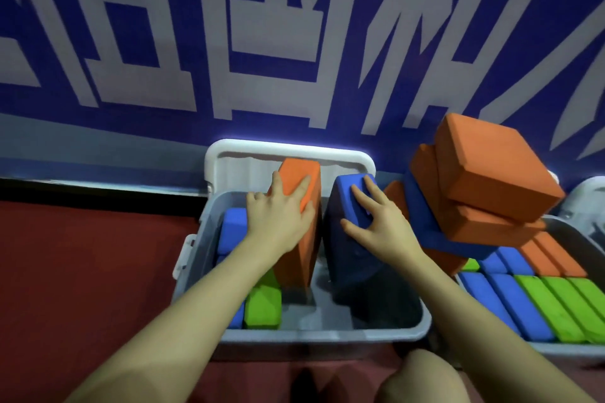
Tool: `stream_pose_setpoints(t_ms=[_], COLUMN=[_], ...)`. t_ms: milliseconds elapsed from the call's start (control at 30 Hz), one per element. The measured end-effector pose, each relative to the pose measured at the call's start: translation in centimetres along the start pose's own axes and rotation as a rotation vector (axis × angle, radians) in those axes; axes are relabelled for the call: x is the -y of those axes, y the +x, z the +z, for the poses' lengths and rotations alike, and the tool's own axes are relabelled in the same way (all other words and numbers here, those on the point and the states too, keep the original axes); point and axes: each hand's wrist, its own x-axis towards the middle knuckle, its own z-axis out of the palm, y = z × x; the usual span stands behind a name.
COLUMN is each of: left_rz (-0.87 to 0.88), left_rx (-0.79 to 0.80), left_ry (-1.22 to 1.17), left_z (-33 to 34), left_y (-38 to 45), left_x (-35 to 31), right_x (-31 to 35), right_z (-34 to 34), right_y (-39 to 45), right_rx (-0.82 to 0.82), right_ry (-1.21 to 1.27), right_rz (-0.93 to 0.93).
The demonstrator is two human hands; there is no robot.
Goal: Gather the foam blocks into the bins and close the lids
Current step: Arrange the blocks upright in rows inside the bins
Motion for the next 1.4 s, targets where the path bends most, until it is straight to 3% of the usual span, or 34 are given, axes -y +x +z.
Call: stream_pose_setpoints(t_ms=[233,333,467,667,833,967,1100,1400], left_rz=[0.044,0.028,0.051,0.025,0.048,0.046,0.009,0.101], left_rx=[0.090,0.199,0.231,0.300,0.194,0.338,0.402,0.540], left_ry=[0.042,0.038,0.050,-0.093,-0.226,-0.282,-0.287,-0.181], left_z=[3.7,6.0,7.6,9.7,11.8,14.1,15.5,18.5], left_y=[-1.7,-2.9,-3.0,-3.0,-4.6,-5.4,-4.9,-6.2], left_x=[-3.6,-3.3,-2.2,-2.0,-1.3,-1.1,-1.6,-0.5], right_x=[-3.8,-4.4,-4.4,-4.6,-5.7,-6.5,-6.4,-5.9], right_z=[2.6,5.3,8.8,11.9,12.4,12.3,13.2,15.7], right_y=[-2.5,-3.7,-4.9,-5.4,-5.2,-5.0,-4.6,-4.5], right_rx=[0.060,0.138,0.178,0.217,0.205,0.200,0.257,0.341], right_ry=[0.057,0.078,0.164,0.180,0.194,0.200,0.175,0.174], right_rz=[0.145,0.196,0.224,0.229,0.276,0.303,0.263,0.271])
